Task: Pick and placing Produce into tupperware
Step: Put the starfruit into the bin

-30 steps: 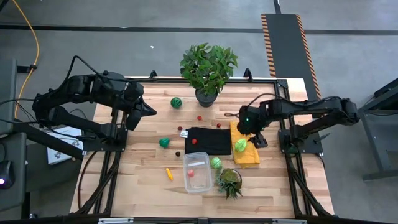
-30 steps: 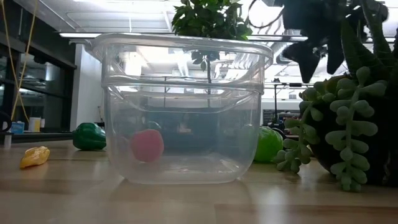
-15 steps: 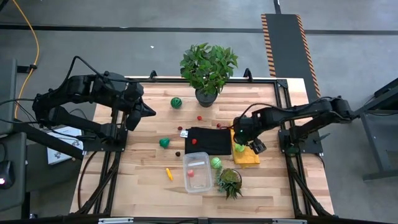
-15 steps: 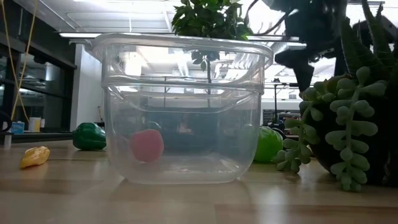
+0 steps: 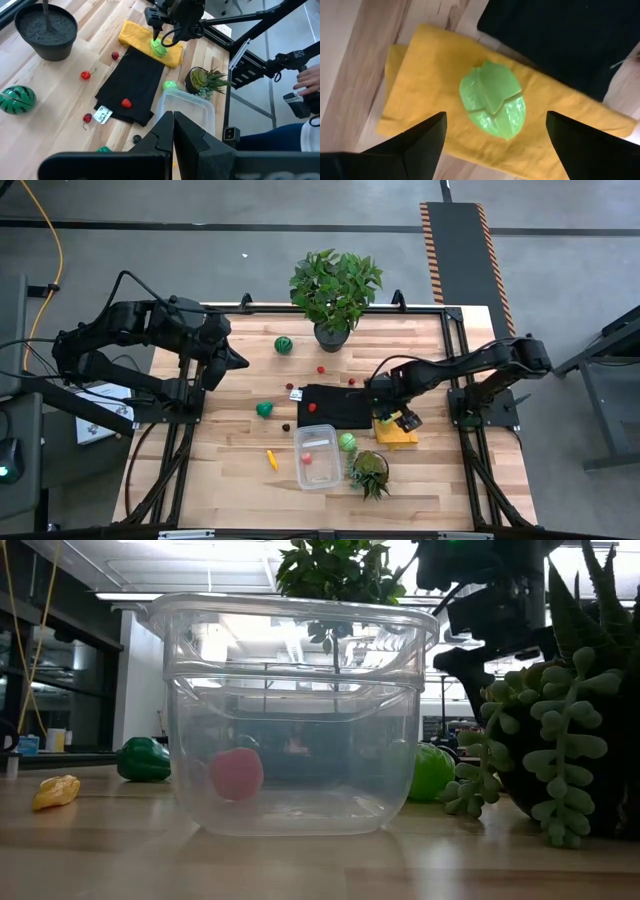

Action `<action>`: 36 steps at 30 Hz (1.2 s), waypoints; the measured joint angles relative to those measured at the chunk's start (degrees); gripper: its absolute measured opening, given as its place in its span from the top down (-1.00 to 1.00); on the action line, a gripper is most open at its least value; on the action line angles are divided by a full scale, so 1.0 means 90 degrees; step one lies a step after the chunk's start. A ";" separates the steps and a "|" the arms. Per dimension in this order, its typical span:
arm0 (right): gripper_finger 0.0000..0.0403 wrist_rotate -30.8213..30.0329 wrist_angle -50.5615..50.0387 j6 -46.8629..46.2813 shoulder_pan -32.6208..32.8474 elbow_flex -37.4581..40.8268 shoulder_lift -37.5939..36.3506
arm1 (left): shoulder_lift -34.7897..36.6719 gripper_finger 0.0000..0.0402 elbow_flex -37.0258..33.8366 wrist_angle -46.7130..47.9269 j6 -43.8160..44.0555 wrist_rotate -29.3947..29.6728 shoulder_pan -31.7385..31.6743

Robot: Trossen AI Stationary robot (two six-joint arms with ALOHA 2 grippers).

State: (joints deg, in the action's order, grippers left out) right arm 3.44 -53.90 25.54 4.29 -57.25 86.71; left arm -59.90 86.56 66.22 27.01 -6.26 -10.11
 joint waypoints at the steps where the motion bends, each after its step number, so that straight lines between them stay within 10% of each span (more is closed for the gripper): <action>1: -0.65 -0.0002 0.0013 0.0001 0.0000 0.0000 0.0011 | 0.0000 1.00 0.0000 0.0002 0.0001 -0.0021 0.0002; 36: -0.55 0.0017 0.0344 0.0028 0.0000 0.0000 0.0926 | 0.0002 1.00 0.0000 0.0290 0.0033 -0.0069 0.0001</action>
State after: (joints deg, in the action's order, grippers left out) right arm 3.60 -50.81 25.80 4.29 -57.25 95.04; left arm -59.88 86.56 68.82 27.31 -6.87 -10.10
